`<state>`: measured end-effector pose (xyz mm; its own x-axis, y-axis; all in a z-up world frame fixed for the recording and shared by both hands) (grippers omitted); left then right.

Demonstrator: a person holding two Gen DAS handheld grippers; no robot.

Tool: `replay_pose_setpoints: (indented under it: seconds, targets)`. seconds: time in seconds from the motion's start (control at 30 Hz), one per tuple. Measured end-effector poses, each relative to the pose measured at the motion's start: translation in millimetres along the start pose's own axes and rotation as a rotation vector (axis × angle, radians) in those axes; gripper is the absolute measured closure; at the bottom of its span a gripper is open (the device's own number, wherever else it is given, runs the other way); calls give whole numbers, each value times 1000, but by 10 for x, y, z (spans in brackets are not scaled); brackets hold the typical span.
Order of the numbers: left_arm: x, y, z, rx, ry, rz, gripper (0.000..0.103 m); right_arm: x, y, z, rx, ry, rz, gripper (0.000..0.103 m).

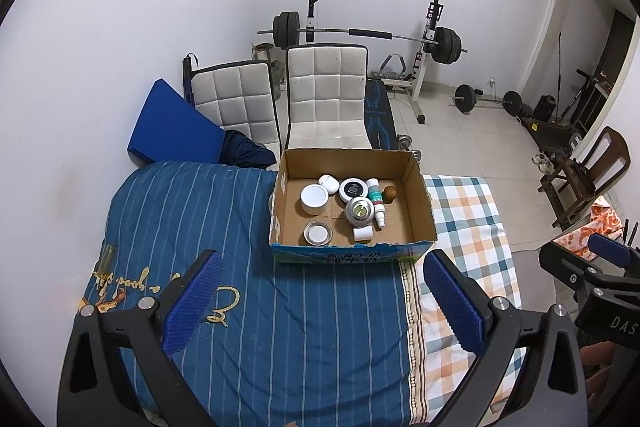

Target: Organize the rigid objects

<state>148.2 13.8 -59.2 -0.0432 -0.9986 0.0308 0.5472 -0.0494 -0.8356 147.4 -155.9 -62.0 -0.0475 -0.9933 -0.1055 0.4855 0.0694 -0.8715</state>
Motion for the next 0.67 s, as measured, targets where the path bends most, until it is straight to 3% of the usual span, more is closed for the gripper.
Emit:
replay_pose_setpoints:
  seconds: [0.47, 0.67]
  targets:
    - [0, -34, -48, -6, -5, -2, 0, -6, -16, 2, 4, -4, 2, 0]
    - [-9, -95, -26, 29, -9, 1, 0, -7, -18, -5, 6, 0, 0, 0]
Point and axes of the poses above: each gripper's, at about its wrist camera, not at the fingertips, and y roughly the way its jaws point, x to its right, z to its top, the point moved 6 cm from there along y, roughly the way its jaws point, and after that the axes turned 6 degrees about -x, right-handed, at the moved point
